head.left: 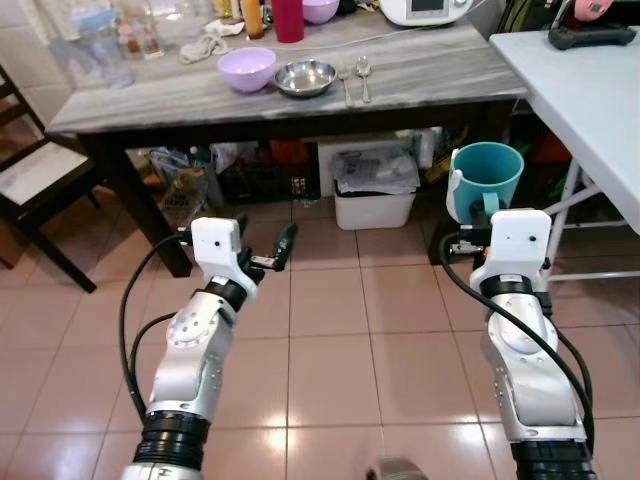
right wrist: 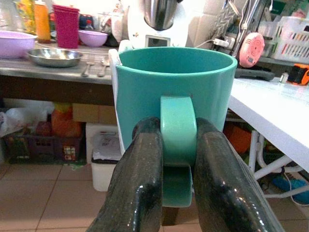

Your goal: Setting the table

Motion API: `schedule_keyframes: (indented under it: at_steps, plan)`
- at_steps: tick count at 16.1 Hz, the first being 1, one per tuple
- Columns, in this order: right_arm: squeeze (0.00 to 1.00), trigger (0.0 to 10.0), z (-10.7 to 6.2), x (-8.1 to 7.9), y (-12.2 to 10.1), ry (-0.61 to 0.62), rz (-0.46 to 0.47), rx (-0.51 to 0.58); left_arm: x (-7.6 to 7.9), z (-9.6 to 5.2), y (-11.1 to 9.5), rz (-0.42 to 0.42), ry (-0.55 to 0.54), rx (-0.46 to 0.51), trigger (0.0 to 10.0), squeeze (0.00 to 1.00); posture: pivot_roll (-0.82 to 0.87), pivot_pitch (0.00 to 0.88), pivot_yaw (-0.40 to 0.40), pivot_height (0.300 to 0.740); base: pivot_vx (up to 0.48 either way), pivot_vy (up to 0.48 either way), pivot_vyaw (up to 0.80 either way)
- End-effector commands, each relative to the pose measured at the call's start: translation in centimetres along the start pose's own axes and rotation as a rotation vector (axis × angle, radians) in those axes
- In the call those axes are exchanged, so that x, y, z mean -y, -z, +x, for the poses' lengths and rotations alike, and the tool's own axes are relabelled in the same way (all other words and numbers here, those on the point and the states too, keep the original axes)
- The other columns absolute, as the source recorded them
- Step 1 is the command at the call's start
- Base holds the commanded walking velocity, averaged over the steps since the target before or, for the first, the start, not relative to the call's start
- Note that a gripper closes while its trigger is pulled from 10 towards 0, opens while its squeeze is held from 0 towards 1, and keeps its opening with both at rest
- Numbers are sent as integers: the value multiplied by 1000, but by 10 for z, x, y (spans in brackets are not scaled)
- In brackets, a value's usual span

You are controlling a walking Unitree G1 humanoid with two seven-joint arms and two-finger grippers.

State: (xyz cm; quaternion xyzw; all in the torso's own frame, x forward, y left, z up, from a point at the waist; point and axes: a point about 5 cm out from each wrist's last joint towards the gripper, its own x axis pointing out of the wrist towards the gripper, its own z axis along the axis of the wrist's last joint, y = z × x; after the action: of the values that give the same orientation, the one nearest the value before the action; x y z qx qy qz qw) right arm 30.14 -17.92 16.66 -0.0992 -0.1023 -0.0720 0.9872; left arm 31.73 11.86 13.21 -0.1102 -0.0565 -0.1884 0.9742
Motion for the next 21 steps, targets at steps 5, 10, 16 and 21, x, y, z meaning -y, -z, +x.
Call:
schedule_keyframes:
  at_steps: [5,10,16,21]
  plan:
    - [0,10000,3,6,-10,20,2,46,5,2,-2,-5,25,1,10000,0,-256,105,80,740,403,0,0]
    - [0,10000,5,7,-11,22,-3,51,9,2,0,-11,36,-1,10000,0,-257,99,78,740,404,0,0]
    - [0,10000,6,8,-11,29,-1,51,14,2,2,-20,60,-8,10000,0,-258,100,79,740,404,0,0]
    - [0,10000,6,8,-11,27,2,49,17,1,2,-24,73,-11,10000,0,-259,99,76,740,403,0,0]
